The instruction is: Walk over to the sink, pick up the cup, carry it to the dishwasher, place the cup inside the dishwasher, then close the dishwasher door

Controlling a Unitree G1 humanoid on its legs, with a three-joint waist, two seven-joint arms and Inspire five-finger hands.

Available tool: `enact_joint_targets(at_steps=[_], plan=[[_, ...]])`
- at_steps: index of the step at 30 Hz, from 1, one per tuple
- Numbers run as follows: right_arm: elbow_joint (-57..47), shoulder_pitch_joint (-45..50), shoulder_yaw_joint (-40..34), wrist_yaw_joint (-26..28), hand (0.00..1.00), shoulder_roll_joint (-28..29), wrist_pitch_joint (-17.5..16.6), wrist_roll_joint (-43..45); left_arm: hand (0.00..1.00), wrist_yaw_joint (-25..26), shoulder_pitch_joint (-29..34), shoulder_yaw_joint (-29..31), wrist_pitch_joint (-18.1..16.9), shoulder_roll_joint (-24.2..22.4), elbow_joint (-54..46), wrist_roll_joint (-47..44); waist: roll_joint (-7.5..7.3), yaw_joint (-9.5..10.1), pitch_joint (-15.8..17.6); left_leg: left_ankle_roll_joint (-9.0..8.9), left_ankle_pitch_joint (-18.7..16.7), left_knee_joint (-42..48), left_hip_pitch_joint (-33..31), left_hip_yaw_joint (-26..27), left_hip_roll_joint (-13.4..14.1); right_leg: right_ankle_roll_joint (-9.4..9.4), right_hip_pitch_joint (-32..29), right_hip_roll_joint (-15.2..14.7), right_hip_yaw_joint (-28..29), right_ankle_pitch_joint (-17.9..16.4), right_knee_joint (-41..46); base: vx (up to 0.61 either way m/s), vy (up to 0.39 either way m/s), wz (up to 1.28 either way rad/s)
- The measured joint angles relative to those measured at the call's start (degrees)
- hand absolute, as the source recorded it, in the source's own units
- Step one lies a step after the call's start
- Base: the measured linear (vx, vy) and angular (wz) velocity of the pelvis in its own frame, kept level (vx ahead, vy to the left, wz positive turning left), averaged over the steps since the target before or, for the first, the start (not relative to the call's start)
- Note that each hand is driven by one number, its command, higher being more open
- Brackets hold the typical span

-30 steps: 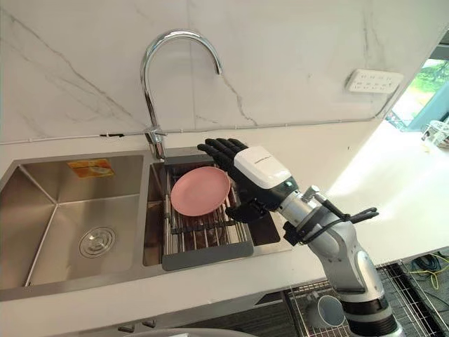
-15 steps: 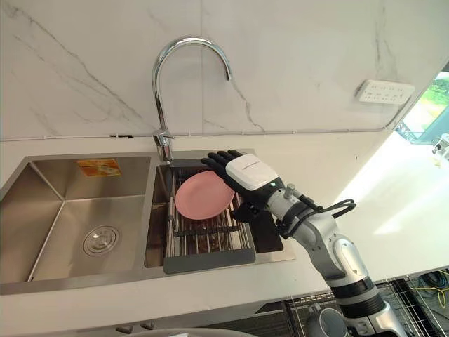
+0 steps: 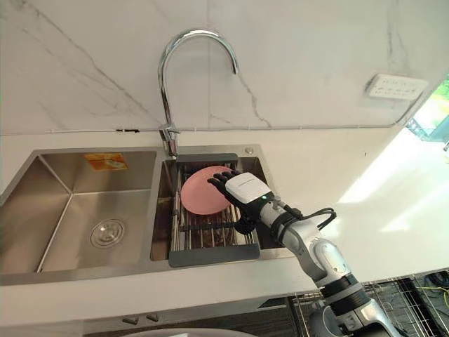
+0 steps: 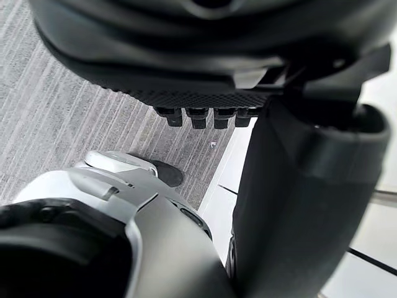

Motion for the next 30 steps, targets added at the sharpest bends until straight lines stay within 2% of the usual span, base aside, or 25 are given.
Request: enact_joint_targets(at_steps=[13,17,23,24,30], plan=[[8.36,-3.69,1.72,-12.23,1.0,3.42,5.15,-5.02,1.0,0.25,-0.24,-1.55,1.08,-0.19,-2.08,-0.07,0.97,0.33,1.84,0.04,0.08,0.26,-0.24,-1.28,-0.46,0.13,0.54,-0.61,-1.37,0.04,0.0,-0.02,0.009,0.05],[11.21,-4.8,1.74,-17.73,1.0,4.83,6.88,-7.94,1.0,0.36,-0.33,-1.99,1.09,-0.21,-2.56,-0.98,1.12,0.94,2.45,0.09,0.33,0.24,-0.7,-2.13,-0.54,0.13,0.46,-0.72,-2.15,0.04,0.0,-0.03,0.001,0.09],[15.26,-6.73,1.92,-22.45,1.0,5.89,9.13,-10.58,1.0,0.43,-0.23,-2.56,1.23,-0.38,-3.62,-1.0,1.4,1.79,2.78,0.16,0.73,0.18,-1.16,-3.23,-1.09,0.2,0.53,-1.27,-3.26,0.06,0.02,-0.02,0.015,0.11],[16.33,-7.43,2.34,-22.95,0.0,6.17,9.24,-11.22,1.0,0.43,-0.22,-2.56,1.31,-0.37,-3.63,-1.0,1.4,1.78,2.79,0.2,0.81,0.16,-1.17,-3.31,-1.19,0.24,0.58,-1.36,-3.33,0.08,0.02,-0.05,0.025,0.04],[20.66,-8.81,4.12,-25.75,0.0,6.19,10.59,-12.79,1.0,0.38,-0.22,-2.59,1.29,-0.3,-3.66,-1.0,1.31,1.73,2.88,0.58,1.63,-0.31,-1.21,-4.36,-1.42,0.35,1.0,-1.64,-4.42,0.13,0.01,-0.05,0.005,0.09]])
